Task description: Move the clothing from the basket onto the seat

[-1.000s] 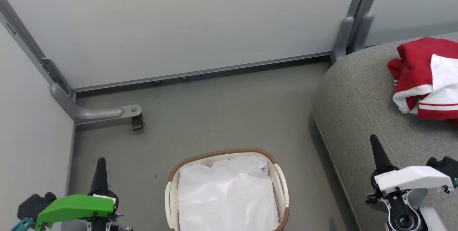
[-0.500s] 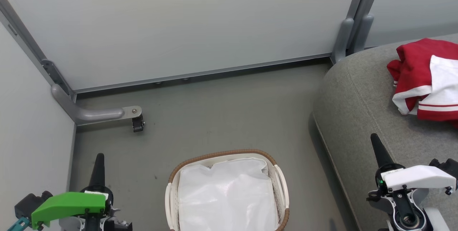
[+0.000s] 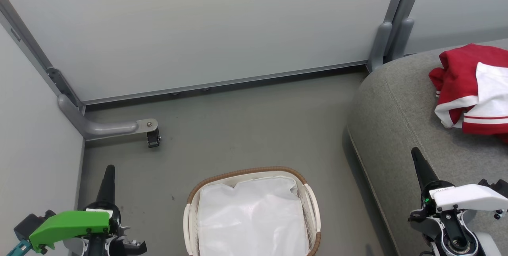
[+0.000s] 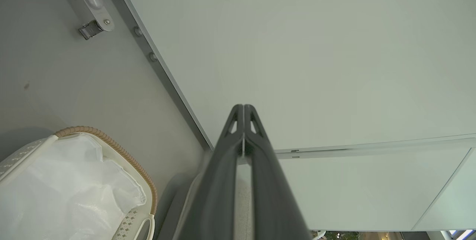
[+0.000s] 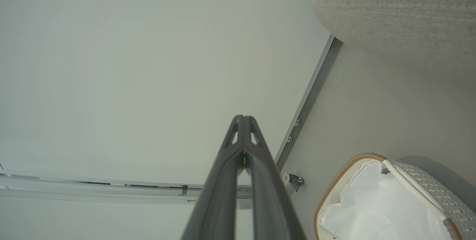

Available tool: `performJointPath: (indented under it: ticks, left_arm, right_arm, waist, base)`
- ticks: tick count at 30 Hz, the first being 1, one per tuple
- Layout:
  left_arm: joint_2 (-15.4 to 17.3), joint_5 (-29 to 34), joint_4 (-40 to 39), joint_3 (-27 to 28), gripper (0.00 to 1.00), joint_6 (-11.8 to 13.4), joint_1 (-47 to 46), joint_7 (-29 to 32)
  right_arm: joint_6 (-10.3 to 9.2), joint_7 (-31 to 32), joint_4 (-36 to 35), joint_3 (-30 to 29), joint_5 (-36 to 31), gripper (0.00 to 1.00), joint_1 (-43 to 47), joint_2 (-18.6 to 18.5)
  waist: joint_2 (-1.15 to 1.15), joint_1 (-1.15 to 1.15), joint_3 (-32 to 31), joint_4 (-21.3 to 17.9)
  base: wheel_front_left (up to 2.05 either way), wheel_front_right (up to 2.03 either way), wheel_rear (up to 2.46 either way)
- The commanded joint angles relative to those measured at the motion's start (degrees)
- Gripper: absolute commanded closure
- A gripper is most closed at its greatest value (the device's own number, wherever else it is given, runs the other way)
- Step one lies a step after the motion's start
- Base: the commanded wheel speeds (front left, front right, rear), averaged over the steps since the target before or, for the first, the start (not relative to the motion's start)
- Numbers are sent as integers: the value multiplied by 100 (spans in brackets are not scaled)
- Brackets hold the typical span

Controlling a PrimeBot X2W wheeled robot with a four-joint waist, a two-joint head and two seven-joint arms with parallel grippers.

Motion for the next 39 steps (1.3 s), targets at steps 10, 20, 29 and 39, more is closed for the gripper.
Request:
performJointPath:
  ticks: [10,20,29,39]
  left_arm:
    - [38,-511,-75,65,100,-61,-146,137]
    - [41,-897,-109,102,100,-85,-178,253]
    - [43,-1224,-128,129,100,-104,-192,334]
    - [43,-1217,-122,128,100,-105,-180,342]
  right_arm:
    - [-1,145,-102,-59,551,100,77,-11]
    - [-1,256,-145,-88,978,100,107,-5]
    - [-1,348,-184,-113,1328,100,129,0]
    - [-1,340,-181,-111,1327,100,130,1]
  waist:
    - [0,0,-25,2]
    - [0,0,-50,4]
    - [0,0,-72,5]
    - [0,0,-74,5]
  base:
    - [0,0,0]
    - [0,0,0]
    - [0,0,0]
    - [0,0,0]
